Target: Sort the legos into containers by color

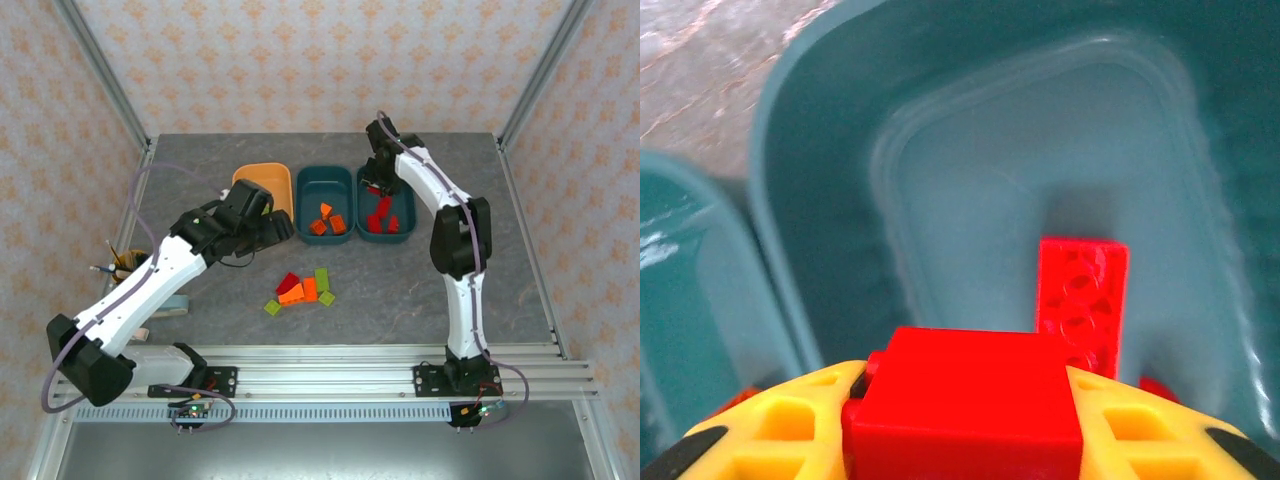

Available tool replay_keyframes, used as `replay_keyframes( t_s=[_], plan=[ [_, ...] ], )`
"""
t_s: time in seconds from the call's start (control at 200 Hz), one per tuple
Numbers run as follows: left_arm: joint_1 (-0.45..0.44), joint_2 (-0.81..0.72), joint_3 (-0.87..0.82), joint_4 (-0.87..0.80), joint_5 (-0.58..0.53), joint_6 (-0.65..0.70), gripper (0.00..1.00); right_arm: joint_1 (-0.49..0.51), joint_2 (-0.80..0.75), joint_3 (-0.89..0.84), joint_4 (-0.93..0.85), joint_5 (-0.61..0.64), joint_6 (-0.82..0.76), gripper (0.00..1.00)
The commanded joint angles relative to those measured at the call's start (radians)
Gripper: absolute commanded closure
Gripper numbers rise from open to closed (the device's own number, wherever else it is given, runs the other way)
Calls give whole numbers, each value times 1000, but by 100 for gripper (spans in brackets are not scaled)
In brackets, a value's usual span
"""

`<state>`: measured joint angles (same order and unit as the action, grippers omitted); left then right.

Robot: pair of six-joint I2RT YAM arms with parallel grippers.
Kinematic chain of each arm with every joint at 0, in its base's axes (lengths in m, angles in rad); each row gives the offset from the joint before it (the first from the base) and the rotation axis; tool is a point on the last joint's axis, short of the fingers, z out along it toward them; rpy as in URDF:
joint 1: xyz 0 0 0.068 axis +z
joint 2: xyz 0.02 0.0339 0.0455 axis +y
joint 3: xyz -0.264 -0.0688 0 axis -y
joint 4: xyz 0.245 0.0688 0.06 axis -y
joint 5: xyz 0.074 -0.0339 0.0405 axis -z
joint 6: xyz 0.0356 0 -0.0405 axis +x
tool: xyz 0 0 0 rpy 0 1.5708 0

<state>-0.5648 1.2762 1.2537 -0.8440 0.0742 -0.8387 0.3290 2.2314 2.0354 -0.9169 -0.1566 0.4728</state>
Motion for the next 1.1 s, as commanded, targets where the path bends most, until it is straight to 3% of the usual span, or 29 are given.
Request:
replay_keyframes(
  t_s=[0.0,0.185,0.41,0.676,0.881,1.006,1.096],
  plan=[
    [-20,26,57,29,-13,21,18,-13,71,106,-45,-26,59,64],
    [-31,43,72,14,-28,20,18,-25,172,198,-106,-40,91,58],
    [-30,8,40,-42,-55,18,18,-25,122,185,-97,-36,76,36],
    [-30,-66,-39,-143,-87,-28,18,15,-64,152,-117,32,19,35],
    [-29,-128,-142,-239,-97,-149,19,148,-313,-65,-56,84,-59,36],
    [-28,-145,-231,-266,-75,-256,20,282,-497,-310,30,90,-111,36],
    [-23,-162,-320,-210,-29,-355,21,390,-628,-519,142,24,-140,36]
  ],
)
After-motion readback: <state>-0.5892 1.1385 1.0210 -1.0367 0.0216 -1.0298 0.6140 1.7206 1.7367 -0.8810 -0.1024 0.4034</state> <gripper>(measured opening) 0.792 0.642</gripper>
